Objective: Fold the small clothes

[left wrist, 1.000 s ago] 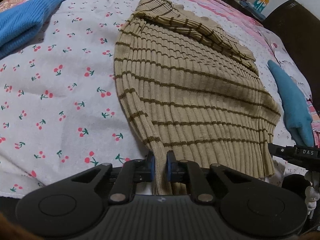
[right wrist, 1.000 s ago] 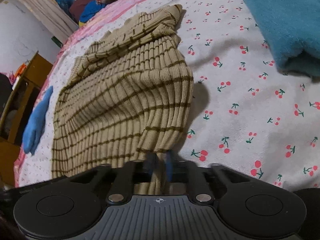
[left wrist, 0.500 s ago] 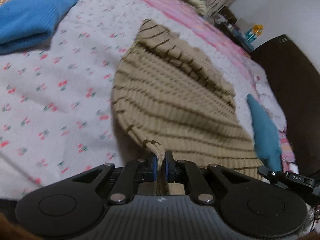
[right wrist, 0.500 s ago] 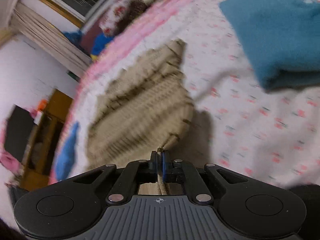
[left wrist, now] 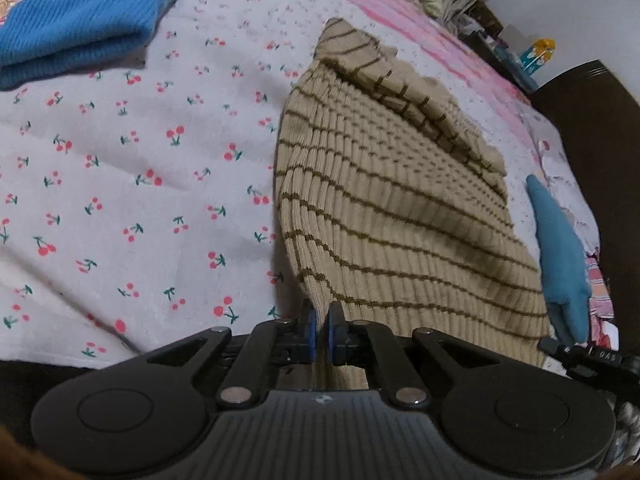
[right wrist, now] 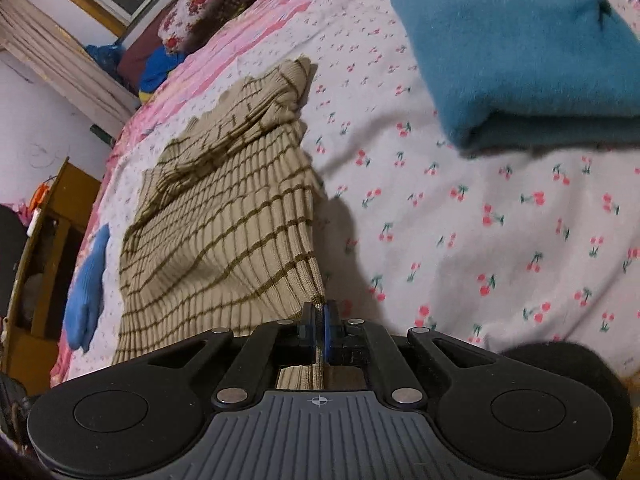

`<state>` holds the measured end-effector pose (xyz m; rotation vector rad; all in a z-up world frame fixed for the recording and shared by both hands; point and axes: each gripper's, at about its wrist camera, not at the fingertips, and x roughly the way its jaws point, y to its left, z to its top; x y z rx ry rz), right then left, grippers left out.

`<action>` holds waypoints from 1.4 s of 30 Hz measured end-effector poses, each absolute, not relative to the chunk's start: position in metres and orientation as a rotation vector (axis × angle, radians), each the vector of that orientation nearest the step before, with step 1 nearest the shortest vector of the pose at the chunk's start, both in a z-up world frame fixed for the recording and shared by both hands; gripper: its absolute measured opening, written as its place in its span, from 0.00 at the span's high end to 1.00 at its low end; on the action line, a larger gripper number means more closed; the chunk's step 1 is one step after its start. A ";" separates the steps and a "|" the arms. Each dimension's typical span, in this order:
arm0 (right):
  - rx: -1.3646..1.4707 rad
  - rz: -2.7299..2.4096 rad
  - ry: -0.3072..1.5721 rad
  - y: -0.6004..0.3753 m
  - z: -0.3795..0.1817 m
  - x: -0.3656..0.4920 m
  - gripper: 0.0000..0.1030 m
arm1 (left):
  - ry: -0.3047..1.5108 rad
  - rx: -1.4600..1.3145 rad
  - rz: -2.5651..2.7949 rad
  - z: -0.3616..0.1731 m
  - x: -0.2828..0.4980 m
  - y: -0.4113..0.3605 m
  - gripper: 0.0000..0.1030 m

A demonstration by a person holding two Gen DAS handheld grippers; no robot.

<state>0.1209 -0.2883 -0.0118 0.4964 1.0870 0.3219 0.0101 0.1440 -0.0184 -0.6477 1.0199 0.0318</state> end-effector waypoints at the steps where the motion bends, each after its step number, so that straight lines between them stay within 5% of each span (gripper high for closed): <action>1: 0.495 0.320 1.094 -0.286 -0.014 0.123 0.91 | 1.030 -0.646 0.030 -0.021 0.012 0.142 0.88; 5: 0.466 0.343 1.130 -0.275 -0.024 0.125 0.86 | 1.084 -0.617 0.033 -0.027 0.018 0.136 0.81; 9: 0.465 0.363 1.160 -0.269 -0.032 0.122 0.68 | 1.099 -0.585 0.033 -0.029 0.022 0.130 0.62; 14: 0.425 0.351 1.179 -0.262 -0.037 0.122 0.64 | 1.111 -0.535 0.046 -0.032 0.027 0.121 0.59; 17: 0.407 0.342 1.187 -0.257 -0.041 0.125 0.66 | 1.095 -0.496 0.058 -0.034 0.031 0.113 0.60; 19: 0.401 0.343 1.176 -0.256 -0.041 0.124 0.84 | 1.084 -0.481 0.048 -0.033 0.031 0.108 0.70; 20: 0.411 0.349 1.179 -0.256 -0.042 0.124 0.91 | 1.083 -0.488 0.033 -0.032 0.030 0.107 0.86; 21: 0.442 0.364 1.183 -0.258 -0.041 0.123 0.94 | 1.074 -0.507 0.020 -0.030 0.028 0.108 0.87; 42: 0.825 0.566 0.920 -0.294 0.025 0.085 0.95 | 0.755 -0.925 -0.086 0.023 -0.022 0.162 0.91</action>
